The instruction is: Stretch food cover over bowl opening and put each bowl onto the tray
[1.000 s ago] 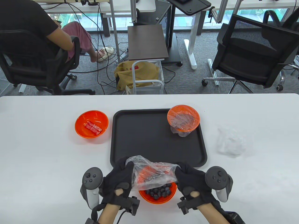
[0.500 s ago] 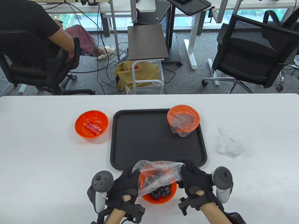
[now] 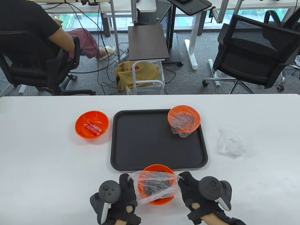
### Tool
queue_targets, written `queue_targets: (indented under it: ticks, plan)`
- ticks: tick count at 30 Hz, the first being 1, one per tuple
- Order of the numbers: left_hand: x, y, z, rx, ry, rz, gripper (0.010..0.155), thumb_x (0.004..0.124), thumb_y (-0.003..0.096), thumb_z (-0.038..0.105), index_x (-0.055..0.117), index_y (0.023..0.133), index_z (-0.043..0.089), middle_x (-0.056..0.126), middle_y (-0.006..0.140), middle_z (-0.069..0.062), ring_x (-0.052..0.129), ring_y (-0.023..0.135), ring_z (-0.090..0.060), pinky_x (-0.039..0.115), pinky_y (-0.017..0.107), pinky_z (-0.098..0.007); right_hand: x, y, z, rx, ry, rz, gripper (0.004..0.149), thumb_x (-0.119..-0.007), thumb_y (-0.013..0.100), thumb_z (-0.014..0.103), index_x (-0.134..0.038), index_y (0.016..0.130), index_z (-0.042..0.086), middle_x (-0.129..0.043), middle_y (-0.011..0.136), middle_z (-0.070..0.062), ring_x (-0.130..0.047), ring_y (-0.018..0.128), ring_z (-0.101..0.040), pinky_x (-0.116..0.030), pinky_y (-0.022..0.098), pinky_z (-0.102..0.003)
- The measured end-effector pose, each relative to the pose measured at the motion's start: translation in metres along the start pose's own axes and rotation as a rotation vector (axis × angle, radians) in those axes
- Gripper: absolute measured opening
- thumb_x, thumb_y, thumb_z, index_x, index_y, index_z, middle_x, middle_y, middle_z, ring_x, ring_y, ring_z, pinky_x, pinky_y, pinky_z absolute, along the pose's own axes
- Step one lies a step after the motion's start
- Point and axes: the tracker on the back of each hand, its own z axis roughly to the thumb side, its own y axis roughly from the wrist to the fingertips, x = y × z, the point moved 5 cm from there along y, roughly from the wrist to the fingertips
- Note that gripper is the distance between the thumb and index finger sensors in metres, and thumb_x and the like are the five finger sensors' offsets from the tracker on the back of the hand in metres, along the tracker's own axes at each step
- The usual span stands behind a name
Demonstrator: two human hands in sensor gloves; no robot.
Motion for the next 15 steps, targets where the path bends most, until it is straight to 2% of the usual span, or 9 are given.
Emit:
queue_targets:
  ticks: [8, 15]
  plan:
    - [0.010, -0.011, 0.008, 0.028, 0.158, 0.012, 0.050, 0.066, 0.0519, 0.049, 0.070, 0.095, 0.024, 0.101, 0.028, 0.016, 0.102, 0.008, -0.013, 0.094, 0.015, -0.035, -0.014, -0.020, 0.001, 0.037, -0.262, 0.039, 0.046, -0.075, 0.051, 0.039, -0.085, 0.082, 0.008, -0.100, 0.023, 0.014, -0.102, 0.000, -0.006, -0.088, -0.008, -0.022]
    - [0.018, -0.017, 0.006, 0.028, 0.241, -0.001, 0.050, 0.065, 0.0520, 0.048, 0.069, 0.094, 0.022, 0.101, 0.028, 0.016, 0.102, 0.008, -0.013, 0.094, 0.015, -0.035, -0.025, -0.024, 0.000, 0.027, -0.325, 0.075, 0.046, -0.074, 0.051, 0.039, -0.084, 0.083, 0.007, -0.100, 0.023, 0.014, -0.102, 0.000, -0.006, -0.089, -0.007, -0.022]
